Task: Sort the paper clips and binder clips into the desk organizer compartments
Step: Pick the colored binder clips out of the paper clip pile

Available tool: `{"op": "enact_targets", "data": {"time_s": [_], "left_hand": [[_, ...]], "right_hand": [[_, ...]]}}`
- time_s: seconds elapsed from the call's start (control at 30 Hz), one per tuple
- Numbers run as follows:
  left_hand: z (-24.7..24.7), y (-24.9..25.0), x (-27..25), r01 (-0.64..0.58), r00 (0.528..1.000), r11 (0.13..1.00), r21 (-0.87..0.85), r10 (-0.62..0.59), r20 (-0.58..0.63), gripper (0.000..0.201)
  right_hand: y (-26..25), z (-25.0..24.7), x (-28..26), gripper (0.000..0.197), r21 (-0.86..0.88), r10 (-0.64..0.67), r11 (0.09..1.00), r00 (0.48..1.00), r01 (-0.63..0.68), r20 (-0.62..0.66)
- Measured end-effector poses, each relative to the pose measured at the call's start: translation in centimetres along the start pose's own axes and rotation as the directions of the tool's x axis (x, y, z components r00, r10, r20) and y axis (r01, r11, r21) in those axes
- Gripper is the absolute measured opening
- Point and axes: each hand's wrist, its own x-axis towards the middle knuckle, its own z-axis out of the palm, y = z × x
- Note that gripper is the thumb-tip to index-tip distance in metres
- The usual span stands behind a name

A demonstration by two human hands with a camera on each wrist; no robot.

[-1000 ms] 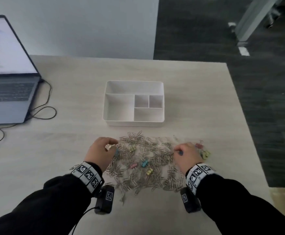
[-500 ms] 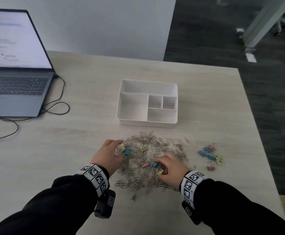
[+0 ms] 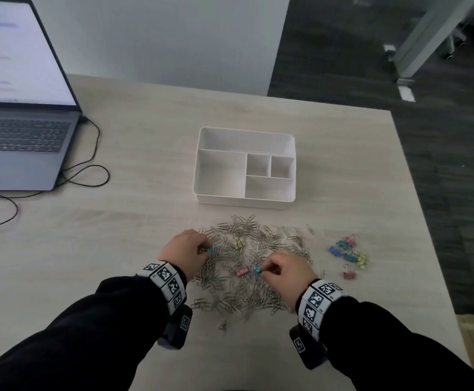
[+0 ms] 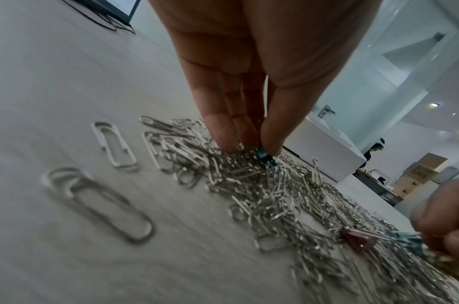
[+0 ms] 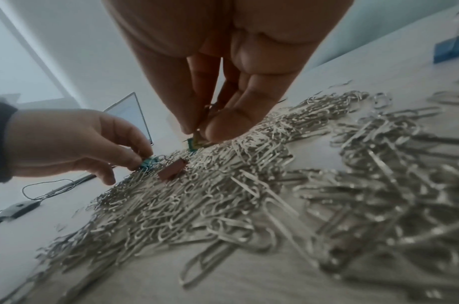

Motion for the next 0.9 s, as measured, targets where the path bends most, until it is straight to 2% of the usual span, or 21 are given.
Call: {"op": "enact_targets", "data": {"time_s": [0.27,0.33,0.47,0.67,0.77,0.9], "left_hand": [[-0.9,-0.9,-1.2,0.133,0.987,0.947,-0.293,-0.152,-0.043,0.018],[-1.2,-0.8,-1.3,0.140,0.984,0.937,-0.320,-0.168,-0.062,0.022],[-2.0,0.3,-0.5,0.133,0.985,0.959,-0.251,-0.156,-0.073,0.026],[-2.1,2.8,1.7,0.058,0.996,0.994,-0.091,-0.064,-0.068,0.018],[-1.4,4.2,2.7,0.000,1.000,1.000,-0.017,0.000,-0.020,0.022],[-0.5,5.8,3.9,-0.072,0.995,0.993,0.093,0.065,0.075,0.027]], "right_hand": [[-1.1,0.8,0.5,0.013,-0.061,-0.122,0.990,0.992,0.124,0.023],[-1.3,0.9,0.7,0.015,-0.066,-0.152,0.986,0.988,0.153,0.018],[-1.8,0.9,1.1,0.018,-0.139,-0.218,0.966,0.976,0.218,0.014],[-2.5,1.1,1.2,0.026,-0.239,-0.309,0.913,0.942,0.332,0.128],[-2.6,1.2,1.3,0.024,-0.265,-0.334,0.893,0.930,0.364,0.153],[-2.1,2.0,1.5,0.018,-0.323,-0.362,0.866,0.925,0.381,0.120]]}}
